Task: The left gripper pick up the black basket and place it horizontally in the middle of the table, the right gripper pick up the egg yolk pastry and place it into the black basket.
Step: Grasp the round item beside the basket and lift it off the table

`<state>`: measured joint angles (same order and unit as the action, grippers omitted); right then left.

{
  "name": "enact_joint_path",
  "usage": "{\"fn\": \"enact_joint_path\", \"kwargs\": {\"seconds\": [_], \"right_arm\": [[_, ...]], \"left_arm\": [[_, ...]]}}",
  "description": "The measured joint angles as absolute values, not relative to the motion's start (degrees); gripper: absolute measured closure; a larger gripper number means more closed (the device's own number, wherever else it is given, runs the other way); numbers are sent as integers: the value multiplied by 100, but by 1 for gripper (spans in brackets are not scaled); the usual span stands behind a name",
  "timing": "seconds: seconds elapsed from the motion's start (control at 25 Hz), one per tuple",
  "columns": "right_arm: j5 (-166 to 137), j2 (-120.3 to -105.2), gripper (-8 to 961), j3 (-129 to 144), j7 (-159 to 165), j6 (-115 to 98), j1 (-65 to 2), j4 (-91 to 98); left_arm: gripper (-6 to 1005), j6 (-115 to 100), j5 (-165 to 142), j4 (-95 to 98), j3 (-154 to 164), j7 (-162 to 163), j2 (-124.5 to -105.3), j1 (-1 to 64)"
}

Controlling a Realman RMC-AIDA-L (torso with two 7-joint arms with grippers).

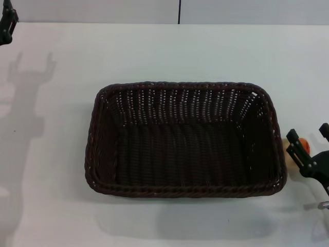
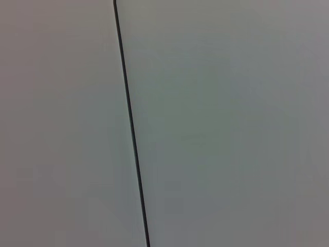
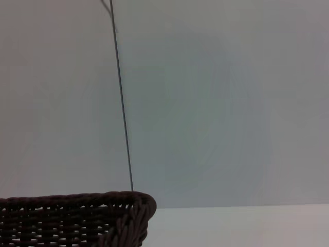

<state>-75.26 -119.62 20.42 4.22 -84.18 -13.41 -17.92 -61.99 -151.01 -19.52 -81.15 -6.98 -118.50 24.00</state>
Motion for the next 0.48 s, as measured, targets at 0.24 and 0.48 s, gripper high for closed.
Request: {"fn": "enact_joint_path", "kwargs": {"seconds": [0.24,0.48], "right_arm": [[-7532,-11962,251,1999,421,-8387,-1342,-1793],[-7533,-11962,358,1965,430,-8098,-1427,-1793]], "left_arm": [[186,-6199,-15100,-1977,-8107,-696,-11848,2416],[186,-6201,-15099,-1979,-8083,-694,-11855,2457]]}}
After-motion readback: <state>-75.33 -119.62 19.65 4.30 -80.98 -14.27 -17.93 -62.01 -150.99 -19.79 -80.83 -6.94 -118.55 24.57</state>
